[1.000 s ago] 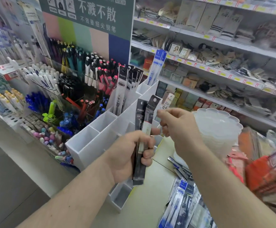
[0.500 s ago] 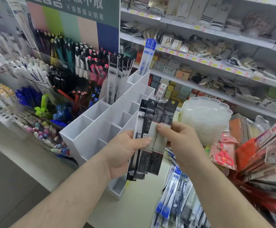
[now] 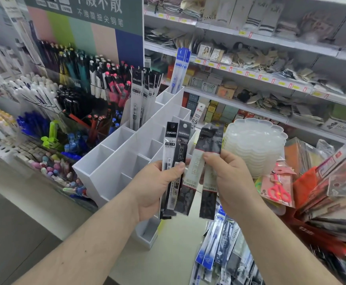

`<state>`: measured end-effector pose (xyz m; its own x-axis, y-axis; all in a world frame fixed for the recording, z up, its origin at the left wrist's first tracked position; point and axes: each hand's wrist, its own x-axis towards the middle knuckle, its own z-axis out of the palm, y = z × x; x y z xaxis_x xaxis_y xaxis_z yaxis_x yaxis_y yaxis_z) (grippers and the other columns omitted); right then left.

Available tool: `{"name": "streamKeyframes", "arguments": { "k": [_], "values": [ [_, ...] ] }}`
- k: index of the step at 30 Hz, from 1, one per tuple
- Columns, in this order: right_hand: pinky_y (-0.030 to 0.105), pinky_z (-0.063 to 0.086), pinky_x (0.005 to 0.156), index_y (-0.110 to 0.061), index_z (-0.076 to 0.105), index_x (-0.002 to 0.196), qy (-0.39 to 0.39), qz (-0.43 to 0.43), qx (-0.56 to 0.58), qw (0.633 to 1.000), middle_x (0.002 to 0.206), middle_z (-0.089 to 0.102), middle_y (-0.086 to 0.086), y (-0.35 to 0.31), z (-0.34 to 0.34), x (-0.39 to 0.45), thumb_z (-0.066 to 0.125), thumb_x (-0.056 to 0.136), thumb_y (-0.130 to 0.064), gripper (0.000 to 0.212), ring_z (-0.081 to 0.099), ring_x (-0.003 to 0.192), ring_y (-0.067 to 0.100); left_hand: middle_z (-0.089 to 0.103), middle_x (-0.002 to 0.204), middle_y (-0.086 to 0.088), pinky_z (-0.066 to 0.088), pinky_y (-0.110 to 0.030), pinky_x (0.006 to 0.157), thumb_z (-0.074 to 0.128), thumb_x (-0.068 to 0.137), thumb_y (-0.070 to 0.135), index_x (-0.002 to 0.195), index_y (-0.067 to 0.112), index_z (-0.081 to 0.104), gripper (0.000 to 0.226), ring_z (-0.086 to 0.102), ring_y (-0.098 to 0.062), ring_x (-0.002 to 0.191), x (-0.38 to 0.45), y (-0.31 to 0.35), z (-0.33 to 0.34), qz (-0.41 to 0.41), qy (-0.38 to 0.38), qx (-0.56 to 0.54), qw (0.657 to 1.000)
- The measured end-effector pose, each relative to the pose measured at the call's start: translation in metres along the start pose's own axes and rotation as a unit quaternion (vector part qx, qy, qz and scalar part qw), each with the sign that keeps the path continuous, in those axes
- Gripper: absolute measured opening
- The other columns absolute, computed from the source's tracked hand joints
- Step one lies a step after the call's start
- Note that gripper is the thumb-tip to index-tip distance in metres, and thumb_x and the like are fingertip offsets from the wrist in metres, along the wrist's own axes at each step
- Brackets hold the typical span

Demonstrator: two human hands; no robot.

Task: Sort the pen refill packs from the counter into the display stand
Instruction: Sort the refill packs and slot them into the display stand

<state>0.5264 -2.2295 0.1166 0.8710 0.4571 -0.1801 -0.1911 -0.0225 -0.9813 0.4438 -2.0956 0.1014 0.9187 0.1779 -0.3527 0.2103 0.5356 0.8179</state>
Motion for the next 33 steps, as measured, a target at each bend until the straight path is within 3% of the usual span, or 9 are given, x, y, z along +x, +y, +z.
{"name": "streamKeyframes", "arguments": {
  "k": [3, 5, 9, 13, 16, 18, 20, 27, 33],
  "values": [
    [0.045, 0.061, 0.075, -0.008, 0.065, 0.101, -0.016, 0.006, 0.027, 0.999, 0.089, 0.077, 0.010, -0.003, -0.002, -0.002, 0.049, 0.102, -0.012, 0.016, 0.074, 0.082, 0.026, 0.072, 0.087, -0.013, 0.060, -0.039, 0.073, 0.063, 0.083, 0.025, 0.109, 0.007, 0.067, 0.032, 0.069, -0.026, 0.078, 0.003, 0.001, -0.001, 0.019, 0.022, 0.004, 1.000],
    [0.049, 0.060, 0.079, -0.007, 0.064, 0.105, -0.026, 0.013, 0.039, 0.999, 0.096, 0.076, 0.014, -0.003, -0.004, -0.003, 0.049, 0.103, -0.014, 0.016, 0.074, 0.090, 0.035, 0.066, 0.071, -0.003, 0.058, -0.033, 0.065, 0.057, 0.093, 0.024, 0.104, 0.010, 0.065, 0.020, 0.063, -0.018, 0.064, 0.004, 0.001, 0.001, 0.019, 0.033, 0.013, 0.999],
    [0.037, 0.058, 0.061, -0.008, 0.063, 0.106, -0.019, 0.020, 0.046, 0.999, 0.098, 0.075, 0.018, -0.001, -0.004, -0.006, 0.050, 0.102, -0.015, 0.015, 0.073, 0.081, 0.028, 0.049, 0.058, 0.004, 0.036, -0.021, 0.050, 0.039, 0.106, 0.032, 0.102, 0.012, 0.061, 0.030, 0.041, -0.009, 0.048, 0.004, 0.000, 0.010, -0.029, 0.055, 0.012, 0.998],
    [0.033, 0.058, 0.056, -0.010, 0.065, 0.098, -0.014, 0.024, 0.066, 0.997, 0.089, 0.076, 0.013, -0.001, -0.005, -0.010, 0.051, 0.102, -0.013, 0.015, 0.073, 0.074, 0.025, 0.041, 0.061, 0.003, 0.027, -0.017, 0.044, 0.044, 0.100, 0.046, 0.092, 0.015, 0.064, 0.038, 0.036, -0.008, 0.043, -0.003, 0.004, 0.013, -0.081, -0.026, -0.042, 0.995],
    [0.049, 0.059, 0.080, -0.010, 0.067, 0.099, 0.002, 0.025, 0.074, 0.997, 0.100, 0.074, 0.019, 0.001, -0.008, -0.011, 0.052, 0.101, -0.014, 0.016, 0.071, 0.095, 0.040, 0.056, 0.077, -0.005, 0.031, -0.020, 0.045, 0.046, 0.098, 0.030, 0.115, 0.011, 0.056, 0.028, 0.047, -0.017, 0.054, -0.002, 0.001, 0.011, -0.077, -0.011, -0.028, 0.997],
    [0.052, 0.057, 0.086, -0.009, 0.068, 0.102, -0.001, 0.025, 0.071, 0.997, 0.102, 0.074, 0.019, 0.000, -0.009, -0.012, 0.053, 0.101, -0.014, 0.016, 0.070, 0.098, 0.038, 0.067, 0.098, -0.016, 0.046, -0.030, 0.061, 0.041, 0.101, 0.026, 0.124, 0.003, 0.057, 0.036, 0.059, -0.034, 0.077, -0.002, -0.001, 0.012, -0.056, 0.010, -0.024, 0.998],
    [0.044, 0.060, 0.076, -0.009, 0.069, 0.099, -0.007, 0.022, 0.059, 0.998, 0.095, 0.076, 0.013, 0.001, -0.008, -0.014, 0.054, 0.100, -0.014, 0.016, 0.073, 0.088, 0.028, 0.072, 0.107, -0.019, 0.055, -0.039, 0.074, 0.039, 0.104, 0.026, 0.122, 0.003, 0.061, 0.036, 0.067, -0.035, 0.091, -0.005, -0.002, 0.014, -0.031, 0.014, 0.002, 0.999],
    [0.032, 0.057, 0.056, -0.008, 0.072, 0.088, 0.034, -0.014, 0.030, 0.999, 0.079, 0.076, 0.009, 0.007, 0.000, -0.012, 0.059, 0.098, -0.011, 0.017, 0.071, 0.068, 0.019, 0.072, 0.099, -0.023, 0.058, -0.033, 0.062, 0.054, 0.095, 0.030, 0.109, 0.002, 0.068, 0.034, 0.068, -0.027, 0.078, -0.012, -0.011, 0.024, 0.028, 0.025, 0.010, 0.999],
    [0.033, 0.059, 0.058, -0.006, 0.072, 0.085, 0.050, -0.016, 0.036, 0.998, 0.078, 0.075, 0.011, 0.011, 0.005, -0.015, 0.060, 0.097, -0.009, 0.017, 0.070, 0.068, 0.021, 0.073, 0.095, -0.020, 0.058, -0.039, 0.070, 0.065, 0.092, 0.015, 0.097, 0.010, 0.071, 0.009, 0.067, -0.029, 0.079, -0.013, -0.022, 0.028, 0.053, 0.053, 0.052, 0.996]
  ]
}}
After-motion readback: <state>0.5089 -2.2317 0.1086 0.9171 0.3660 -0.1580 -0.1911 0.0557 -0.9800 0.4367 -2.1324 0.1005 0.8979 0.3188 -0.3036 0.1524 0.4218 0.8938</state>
